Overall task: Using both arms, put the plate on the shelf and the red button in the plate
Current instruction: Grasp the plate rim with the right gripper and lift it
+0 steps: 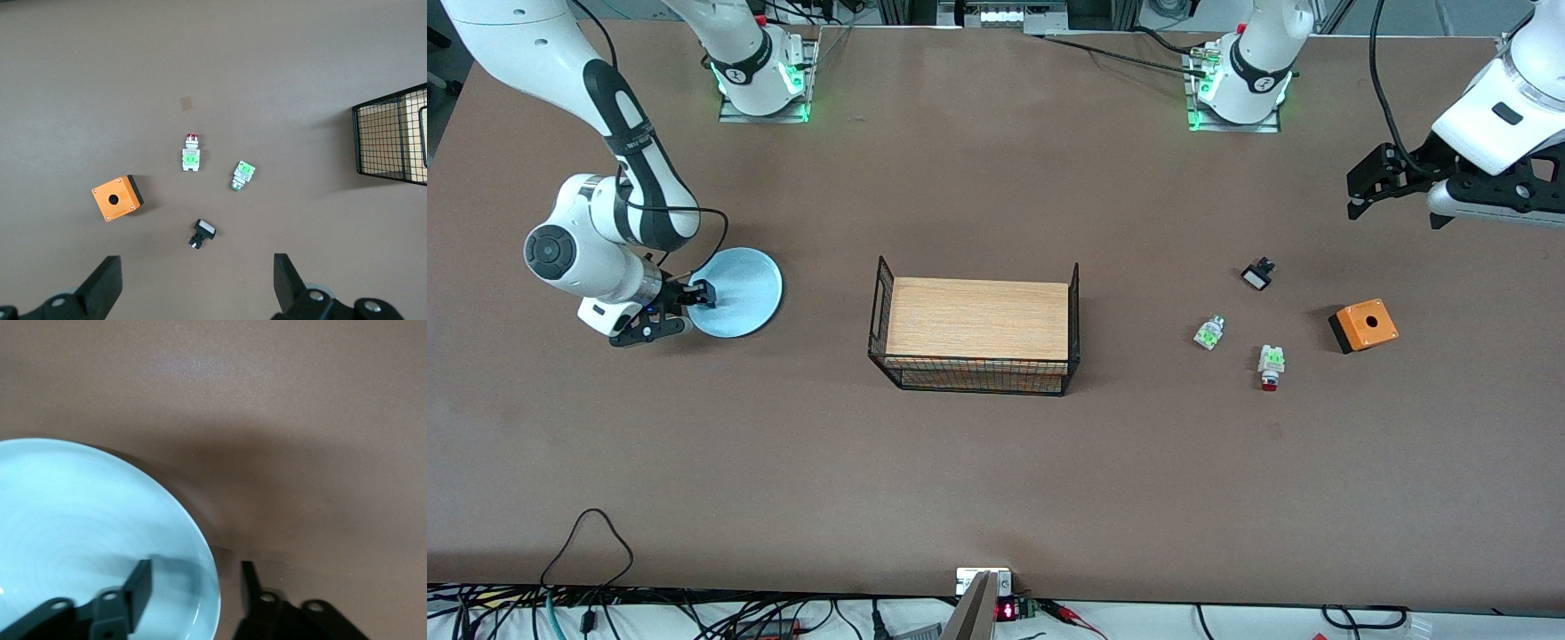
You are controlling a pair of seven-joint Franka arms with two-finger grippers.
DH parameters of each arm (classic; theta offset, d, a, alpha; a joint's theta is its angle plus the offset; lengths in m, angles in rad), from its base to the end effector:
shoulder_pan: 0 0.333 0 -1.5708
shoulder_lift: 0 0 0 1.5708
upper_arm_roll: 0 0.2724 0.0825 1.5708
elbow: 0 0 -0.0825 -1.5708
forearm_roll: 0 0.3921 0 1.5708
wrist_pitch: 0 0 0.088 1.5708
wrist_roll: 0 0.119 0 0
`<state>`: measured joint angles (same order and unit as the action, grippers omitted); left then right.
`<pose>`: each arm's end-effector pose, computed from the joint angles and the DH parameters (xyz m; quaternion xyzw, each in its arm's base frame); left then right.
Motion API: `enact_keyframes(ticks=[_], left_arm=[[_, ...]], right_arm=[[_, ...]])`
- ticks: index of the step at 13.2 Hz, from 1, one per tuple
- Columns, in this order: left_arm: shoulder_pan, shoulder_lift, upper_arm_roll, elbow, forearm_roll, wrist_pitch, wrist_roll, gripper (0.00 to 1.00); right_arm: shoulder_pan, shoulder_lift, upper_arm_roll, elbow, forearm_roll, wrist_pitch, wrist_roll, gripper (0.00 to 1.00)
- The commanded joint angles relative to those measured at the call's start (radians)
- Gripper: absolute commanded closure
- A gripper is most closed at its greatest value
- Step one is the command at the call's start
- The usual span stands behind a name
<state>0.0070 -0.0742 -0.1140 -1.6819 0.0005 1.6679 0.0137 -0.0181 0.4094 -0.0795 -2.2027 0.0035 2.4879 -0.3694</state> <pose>0.5487 -0.0607 0.5650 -0.9977 0.0603 -0.0300 0.0031 0.5234 -0.0544 0.1250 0.9887 0.1360 -0.0632 0.0004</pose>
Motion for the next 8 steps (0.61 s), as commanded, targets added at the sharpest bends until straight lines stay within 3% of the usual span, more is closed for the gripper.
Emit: enact_keyframes(ticks=[1, 3, 6, 8], left_arm=[[0.007, -0.006, 0.000, 0.004, -0.014, -0.014, -0.001, 0.00], [0.011, -0.006, 0.002, 0.004, -0.014, -0.014, -0.001, 0.00], [0.011, -0.003, 0.002, 0.002, -0.014, -0.013, -0.001, 0.00], [0.011, -0.001, 0.002, 0.002, -0.014, -0.013, -0.001, 0.00]], right_arm=[[-0.028, -0.015, 0.009, -0.025, 0.000, 0.014, -0.060, 0.81], [-0.028, -0.014, 0.009, -0.025, 0.000, 0.014, -0.060, 1.00], [-0.026, -0.023, 0.009, -0.025, 0.000, 0.003, -0.056, 1.00], [-0.026, -0.053, 0.009, -0.012, 0.018, -0.076, -0.008, 1.00]])
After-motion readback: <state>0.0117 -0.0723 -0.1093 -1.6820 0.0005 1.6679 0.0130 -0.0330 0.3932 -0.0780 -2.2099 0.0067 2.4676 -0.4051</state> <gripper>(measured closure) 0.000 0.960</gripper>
